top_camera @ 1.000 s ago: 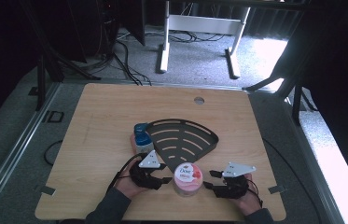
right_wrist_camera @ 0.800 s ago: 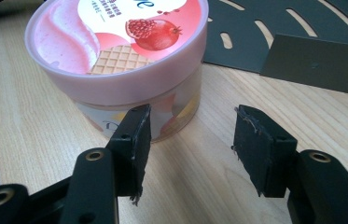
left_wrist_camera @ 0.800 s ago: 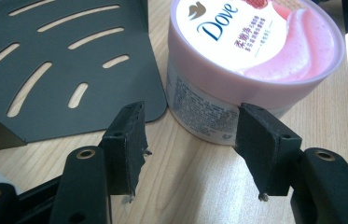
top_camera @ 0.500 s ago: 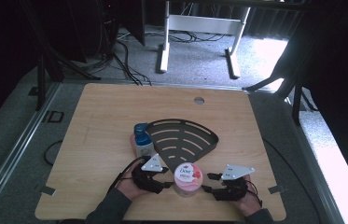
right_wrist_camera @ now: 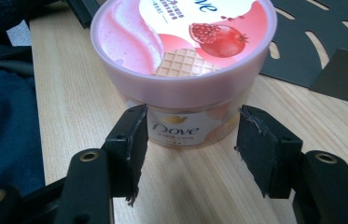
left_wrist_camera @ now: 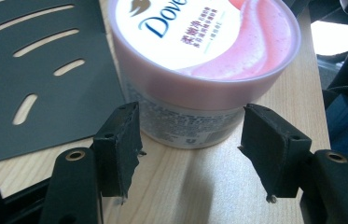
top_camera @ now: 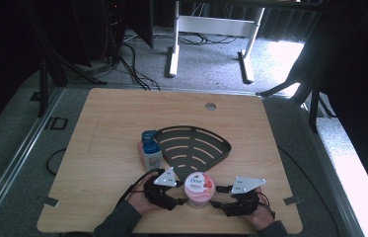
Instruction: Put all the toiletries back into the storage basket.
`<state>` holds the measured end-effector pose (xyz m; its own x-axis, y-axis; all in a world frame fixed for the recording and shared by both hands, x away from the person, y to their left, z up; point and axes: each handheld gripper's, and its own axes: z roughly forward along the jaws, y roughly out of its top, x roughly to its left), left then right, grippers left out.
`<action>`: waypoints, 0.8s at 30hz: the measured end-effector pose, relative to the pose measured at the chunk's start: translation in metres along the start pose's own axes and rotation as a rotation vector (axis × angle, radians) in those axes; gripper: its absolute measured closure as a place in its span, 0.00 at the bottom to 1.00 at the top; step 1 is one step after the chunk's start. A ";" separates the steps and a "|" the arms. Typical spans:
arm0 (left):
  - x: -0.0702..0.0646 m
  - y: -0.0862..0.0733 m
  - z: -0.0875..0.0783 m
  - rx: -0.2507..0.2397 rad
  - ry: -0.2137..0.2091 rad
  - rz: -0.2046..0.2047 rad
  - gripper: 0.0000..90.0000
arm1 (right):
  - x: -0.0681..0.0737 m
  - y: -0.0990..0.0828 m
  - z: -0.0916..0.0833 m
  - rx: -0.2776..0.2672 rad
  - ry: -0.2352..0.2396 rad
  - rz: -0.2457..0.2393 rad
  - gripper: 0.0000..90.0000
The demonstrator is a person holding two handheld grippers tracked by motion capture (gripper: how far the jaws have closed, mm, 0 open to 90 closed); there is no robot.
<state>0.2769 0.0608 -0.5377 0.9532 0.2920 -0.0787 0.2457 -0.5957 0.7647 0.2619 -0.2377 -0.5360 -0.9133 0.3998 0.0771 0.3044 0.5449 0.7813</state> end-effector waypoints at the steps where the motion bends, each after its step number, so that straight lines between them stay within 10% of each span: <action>1: -0.001 0.000 0.001 0.003 0.001 0.006 0.42 | 0.001 0.000 0.001 -0.001 0.003 0.000 0.46; 24: -0.010 0.005 0.006 -0.027 0.072 0.042 0.30 | 0.006 0.005 0.004 0.005 -0.033 -0.047 0.37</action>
<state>0.2696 0.0503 -0.5367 0.9472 0.3207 -0.0006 0.1999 -0.5889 0.7831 0.2593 -0.2292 -0.5342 -0.9172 0.3979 0.0198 0.2630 0.5675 0.7803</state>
